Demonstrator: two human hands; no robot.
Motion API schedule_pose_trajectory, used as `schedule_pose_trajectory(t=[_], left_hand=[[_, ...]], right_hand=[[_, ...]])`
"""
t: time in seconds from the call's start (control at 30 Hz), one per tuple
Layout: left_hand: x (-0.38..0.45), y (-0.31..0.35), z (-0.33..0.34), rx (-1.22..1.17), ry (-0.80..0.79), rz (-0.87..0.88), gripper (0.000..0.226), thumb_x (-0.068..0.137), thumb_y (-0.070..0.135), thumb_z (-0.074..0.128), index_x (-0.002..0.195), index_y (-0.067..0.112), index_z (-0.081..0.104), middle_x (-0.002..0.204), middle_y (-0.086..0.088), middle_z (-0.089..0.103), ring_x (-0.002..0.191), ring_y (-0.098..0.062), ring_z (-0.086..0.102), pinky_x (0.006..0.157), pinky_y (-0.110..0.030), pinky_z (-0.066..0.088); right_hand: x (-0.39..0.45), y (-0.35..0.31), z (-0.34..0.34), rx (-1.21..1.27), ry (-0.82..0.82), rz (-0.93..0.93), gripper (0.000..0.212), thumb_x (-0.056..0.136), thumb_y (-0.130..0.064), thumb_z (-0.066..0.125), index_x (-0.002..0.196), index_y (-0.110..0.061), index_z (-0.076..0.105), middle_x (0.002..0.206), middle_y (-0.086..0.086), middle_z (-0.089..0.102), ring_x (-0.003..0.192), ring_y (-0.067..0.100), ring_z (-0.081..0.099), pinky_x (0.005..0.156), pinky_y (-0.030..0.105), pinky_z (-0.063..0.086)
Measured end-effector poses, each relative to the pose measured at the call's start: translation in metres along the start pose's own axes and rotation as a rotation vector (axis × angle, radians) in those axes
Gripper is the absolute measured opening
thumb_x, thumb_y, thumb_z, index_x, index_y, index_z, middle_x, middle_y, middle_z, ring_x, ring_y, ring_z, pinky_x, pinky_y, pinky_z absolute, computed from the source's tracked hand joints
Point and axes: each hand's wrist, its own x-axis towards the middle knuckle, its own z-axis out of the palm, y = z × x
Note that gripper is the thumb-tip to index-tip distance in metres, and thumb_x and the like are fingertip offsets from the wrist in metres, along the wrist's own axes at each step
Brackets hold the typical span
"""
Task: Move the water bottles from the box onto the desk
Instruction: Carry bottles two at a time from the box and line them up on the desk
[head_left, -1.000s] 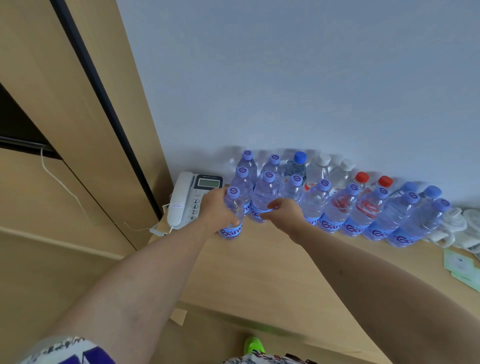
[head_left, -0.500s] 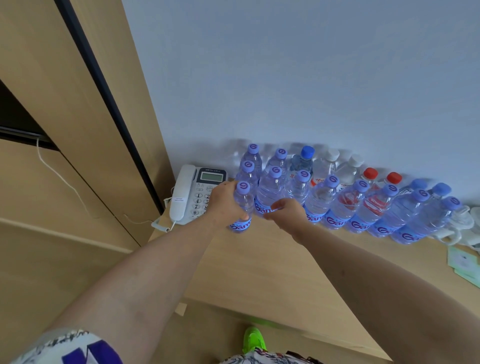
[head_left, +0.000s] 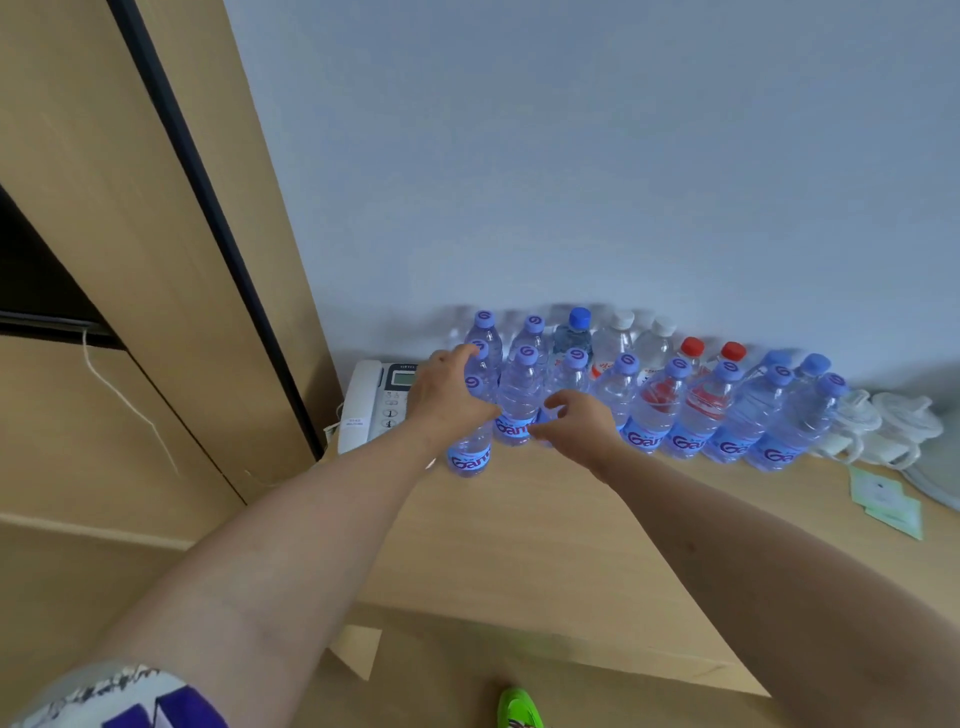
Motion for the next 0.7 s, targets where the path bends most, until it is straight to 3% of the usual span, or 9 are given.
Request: schedule_pose_trajectory(t=[0.17,0.4,0.7], left_hand=[[-0.011,0.035,0.007,0.113,-0.002,0.128,0.075,0.067,0.037,0.086,0.135,0.024,0.059,0.130,-0.006,0.063,0.122,-0.032,0.056,0.098,-0.041,0.050],[-0.045,0.121,0.061,0.222,-0.135,0.374,0.073,0.070,0.043,0.083,0.137,0.028,0.057,0.134,-0.005,0.058,0.128,-0.033,0.047,0.101,-0.041,0.045],[-0.126,0.257,0.152,0.315,-0.359,0.682,0.077,0.074,0.043,0.079,0.144,0.031,0.050,0.146,-0.001,0.048,0.137,-0.027,0.039,0.107,-0.035,0.040]], right_hand=[[-0.034,0.014,-0.035,-0.089,0.108,-0.008,0.061,0.083,-0.024,0.080,0.139,-0.016,0.060,0.124,0.010,0.067,0.109,0.026,0.064,0.089,0.036,0.053],[-0.097,0.065,-0.100,-0.111,0.277,0.108,0.063,0.084,-0.027,0.076,0.143,-0.019,0.056,0.139,0.010,0.060,0.131,0.026,0.053,0.101,0.034,0.043],[-0.204,0.181,-0.197,-0.211,0.401,0.341,0.075,0.081,-0.033,0.076,0.149,-0.029,0.046,0.138,0.008,0.051,0.130,0.030,0.050,0.097,0.036,0.043]])
